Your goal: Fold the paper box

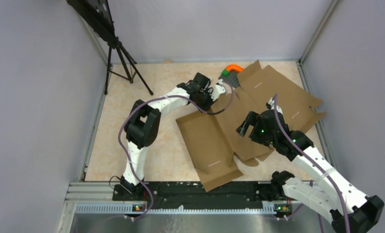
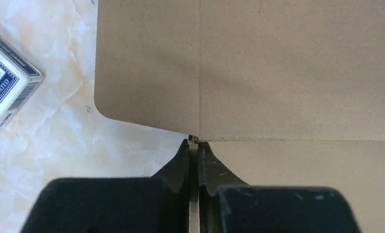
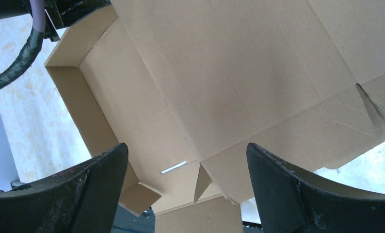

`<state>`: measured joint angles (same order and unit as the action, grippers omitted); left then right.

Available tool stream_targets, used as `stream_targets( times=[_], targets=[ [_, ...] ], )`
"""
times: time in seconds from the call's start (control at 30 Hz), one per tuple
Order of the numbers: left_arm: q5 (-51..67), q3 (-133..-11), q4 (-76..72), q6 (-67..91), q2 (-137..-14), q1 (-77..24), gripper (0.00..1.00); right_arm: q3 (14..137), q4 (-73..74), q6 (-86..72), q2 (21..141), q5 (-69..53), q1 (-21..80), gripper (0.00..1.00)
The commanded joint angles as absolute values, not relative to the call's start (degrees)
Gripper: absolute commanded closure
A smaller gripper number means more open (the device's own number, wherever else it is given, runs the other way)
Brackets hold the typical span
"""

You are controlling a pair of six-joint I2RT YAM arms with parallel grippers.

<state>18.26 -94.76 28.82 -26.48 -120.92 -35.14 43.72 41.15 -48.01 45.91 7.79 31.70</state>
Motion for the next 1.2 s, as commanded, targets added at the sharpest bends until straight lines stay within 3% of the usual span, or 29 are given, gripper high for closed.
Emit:
stream_targets(
  times=[0.0, 0.27, 0.47, 0.73, 1.07, 1.17],
  targets=[
    [14.8, -96.79, 28.36, -24.26, -121.01, -35.57, 1.0, 43.2, 38.89, -47.44, 45.9, 6.97, 31.24, 0.1],
    [6.82, -89.32, 26.28, -18.33, -113.49, -35.1, 1.0, 42.28, 37.75, -47.64, 46.16, 6.9, 31.22, 0.09],
    [0.73, -79.5, 20.74, -0.93, -105.16, -30.7, 1.0, 43.2, 36.86, -46.57, 46.97, 7.38, 31.22, 0.09],
    [-20.38, -64.83, 15.1, 18.8, -93.88, -28.77, 1.0, 46.47, 36.31, -43.23, 51.61, 7.42, 31.2, 0.09],
    [-22.46, -54.94, 11.11, 23.32, -86.42, -28.09, 1.0, 46.97, 37.59, -39.33, 58.0, 18.59, 30.8, 0.12],
    [-21.33, -55.17, 11.92, 21.73, -86.37, -28.04, 0.87, 46.54, 35.95, -38.0, 60.52, 18.46, 28.87, 0.19]
  ],
)
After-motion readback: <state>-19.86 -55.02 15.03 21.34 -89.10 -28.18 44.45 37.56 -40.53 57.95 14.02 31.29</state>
